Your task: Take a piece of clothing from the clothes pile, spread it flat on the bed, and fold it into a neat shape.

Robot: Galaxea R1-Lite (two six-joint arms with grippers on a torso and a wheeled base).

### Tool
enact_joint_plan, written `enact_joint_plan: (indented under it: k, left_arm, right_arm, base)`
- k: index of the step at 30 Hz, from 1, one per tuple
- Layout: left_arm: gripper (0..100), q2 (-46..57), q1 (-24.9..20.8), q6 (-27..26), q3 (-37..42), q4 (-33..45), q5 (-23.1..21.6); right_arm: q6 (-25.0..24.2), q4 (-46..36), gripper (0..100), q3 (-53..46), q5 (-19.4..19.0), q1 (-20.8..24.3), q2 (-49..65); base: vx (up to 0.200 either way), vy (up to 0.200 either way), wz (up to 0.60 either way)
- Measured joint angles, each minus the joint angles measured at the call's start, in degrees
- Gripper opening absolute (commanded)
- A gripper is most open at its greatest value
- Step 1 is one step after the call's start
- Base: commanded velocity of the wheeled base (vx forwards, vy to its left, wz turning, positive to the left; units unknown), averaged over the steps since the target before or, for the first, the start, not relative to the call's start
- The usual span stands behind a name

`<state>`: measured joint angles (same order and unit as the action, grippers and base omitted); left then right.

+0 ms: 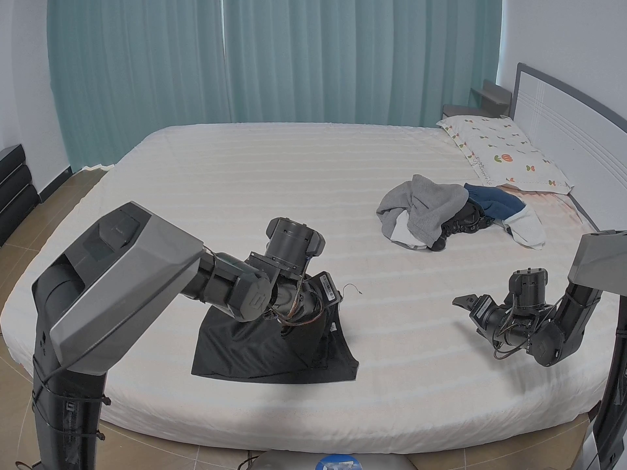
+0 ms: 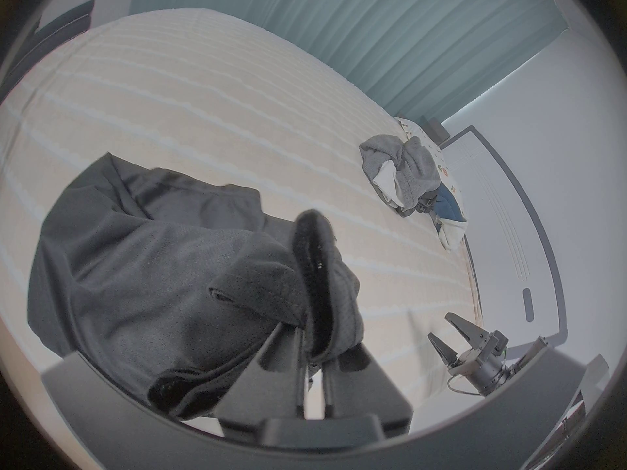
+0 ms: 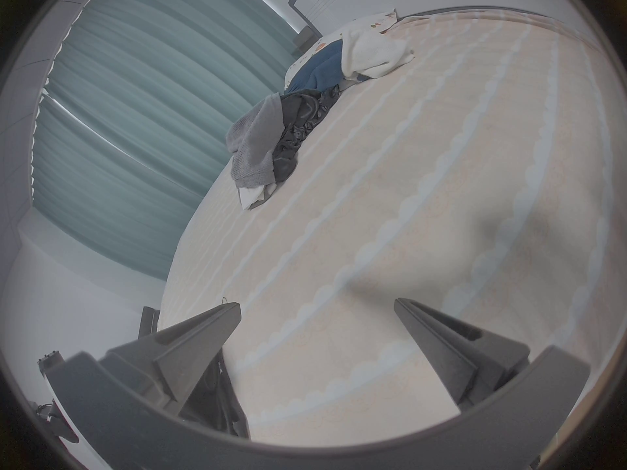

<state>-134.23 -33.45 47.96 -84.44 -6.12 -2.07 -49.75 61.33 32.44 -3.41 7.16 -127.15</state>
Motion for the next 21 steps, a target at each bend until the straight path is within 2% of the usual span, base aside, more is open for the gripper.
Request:
enact_joint_plan:
  k: [1, 14, 21]
  left_arm:
    - [100, -0.48, -0.11, 0.35, -0.26, 0.02, 0.16]
    - [100, -1.66, -0.12, 3.11, -0.52, 0.1, 0.55]
    - [100, 3.13, 3.08, 4.23, 4.68, -0.34, 0.13]
  right_arm:
    - [0.0, -0.02, 100, 0.0, 0.02, 0.0, -0.02]
    - [0.0, 0.09, 100, -0.06, 0.02, 0.26, -0.33]
    - [0.0, 0.06, 100, -0.15, 0.0, 0.34, -0.35]
  base:
    - [0.0, 0.0, 0.0]
    - [0.0, 0.0, 0.0]
    - [0.0, 0.0, 0.0]
